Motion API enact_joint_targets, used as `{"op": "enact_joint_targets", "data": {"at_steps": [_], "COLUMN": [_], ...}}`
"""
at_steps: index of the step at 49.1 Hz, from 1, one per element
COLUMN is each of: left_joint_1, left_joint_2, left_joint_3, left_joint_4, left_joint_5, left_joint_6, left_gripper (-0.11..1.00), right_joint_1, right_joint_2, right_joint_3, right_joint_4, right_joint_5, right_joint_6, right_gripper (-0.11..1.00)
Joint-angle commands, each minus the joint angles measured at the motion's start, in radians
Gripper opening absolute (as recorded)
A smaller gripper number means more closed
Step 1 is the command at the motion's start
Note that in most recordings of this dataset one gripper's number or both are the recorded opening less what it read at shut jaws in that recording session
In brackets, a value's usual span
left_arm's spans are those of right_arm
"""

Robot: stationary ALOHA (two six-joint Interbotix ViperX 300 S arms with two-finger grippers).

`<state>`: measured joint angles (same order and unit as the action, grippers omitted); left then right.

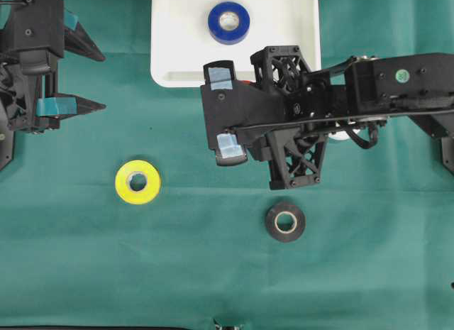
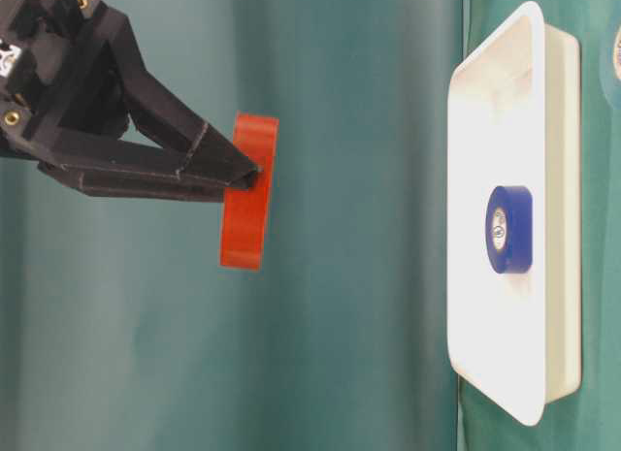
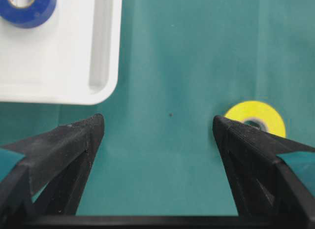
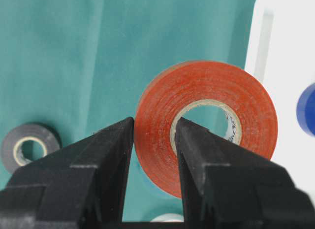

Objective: Pick up the tape from a random location and place it into the white case.
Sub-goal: 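Lift the red tape with the right gripper toward the white tray, then lower the red tape into the tray beside the blue tape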

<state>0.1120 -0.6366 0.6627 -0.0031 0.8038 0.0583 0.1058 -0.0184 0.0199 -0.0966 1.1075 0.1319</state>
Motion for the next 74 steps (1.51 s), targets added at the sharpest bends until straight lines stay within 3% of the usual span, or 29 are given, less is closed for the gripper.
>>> {"op": "enact_joint_targets", "data": {"at_steps": [1,20,30,74], "left_joint_1": [0.003,0.003,0.003,0.009], "left_joint_2": [-0.005,-0.003,-0.003,-0.003], "left_joint_3": [-0.021,-0.021,-0.021,-0.021], "left_joint_4": [-0.002,-0.002,-0.002,-0.002], "left_joint_5": [-0.003,-0.003,-0.003,-0.003], "left_joint_6": [0.0,0.0,0.0,0.0], "left_gripper": [0.98,0.98,0.98,0.98], "right_joint_1": [0.002,0.0,-0.037,-0.417], "right_joint_2": [-0.034,-0.034,-0.029,0.011], "right_joint_3": [-0.029,-0.029,-0.026,-0.048], "right_joint_4": [-0.002,-0.017,-0.034,-0.034], "right_joint_5": [-0.003,-0.005,-0.003,-0.044], "right_joint_6": [0.005,0.005,0.005,-0.089], "right_gripper": [0.28,0.28,0.28,0.28]}}
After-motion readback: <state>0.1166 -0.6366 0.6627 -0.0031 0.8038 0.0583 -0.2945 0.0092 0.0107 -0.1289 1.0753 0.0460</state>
